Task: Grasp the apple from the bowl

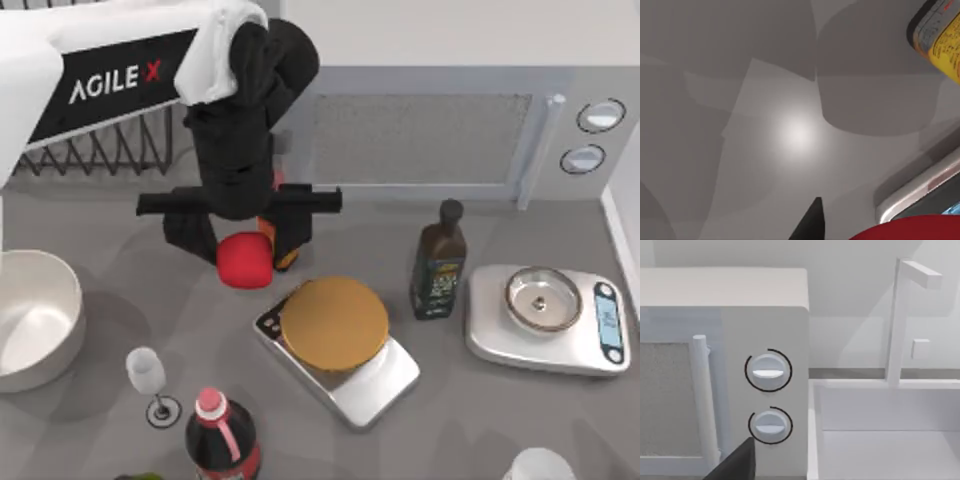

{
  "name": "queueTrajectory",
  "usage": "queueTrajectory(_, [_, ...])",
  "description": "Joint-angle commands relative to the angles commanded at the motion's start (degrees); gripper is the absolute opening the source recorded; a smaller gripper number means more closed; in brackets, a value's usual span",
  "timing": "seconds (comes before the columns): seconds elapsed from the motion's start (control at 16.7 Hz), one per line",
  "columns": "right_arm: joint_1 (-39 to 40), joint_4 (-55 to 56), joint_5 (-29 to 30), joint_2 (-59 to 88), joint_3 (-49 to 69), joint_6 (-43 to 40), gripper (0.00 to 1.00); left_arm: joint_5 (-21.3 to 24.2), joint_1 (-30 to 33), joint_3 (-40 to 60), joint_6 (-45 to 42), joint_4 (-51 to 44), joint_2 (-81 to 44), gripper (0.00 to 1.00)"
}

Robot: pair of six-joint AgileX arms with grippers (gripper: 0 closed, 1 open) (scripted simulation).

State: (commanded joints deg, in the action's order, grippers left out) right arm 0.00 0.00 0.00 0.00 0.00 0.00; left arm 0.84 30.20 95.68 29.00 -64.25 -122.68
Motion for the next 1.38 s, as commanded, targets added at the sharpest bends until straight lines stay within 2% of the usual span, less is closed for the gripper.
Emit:
queueTrajectory(0.36, [0.0,0.0,0.0,0.0,0.0,0.0,1.0,-0.7,0.0,-1.5,-0.5,2.7,0.0,0.0])
queueTrajectory(1.14, [0.0,0.0,0.0,0.0,0.0,0.0,1.0,-0.7,0.0,-1.5,-0.5,2.7,0.0,0.98])
queueTrajectory(1.38, [0.0,0.0,0.0,0.0,0.0,0.0,1.0,-0.7,0.0,-1.5,-0.5,2.7,0.0,1.0])
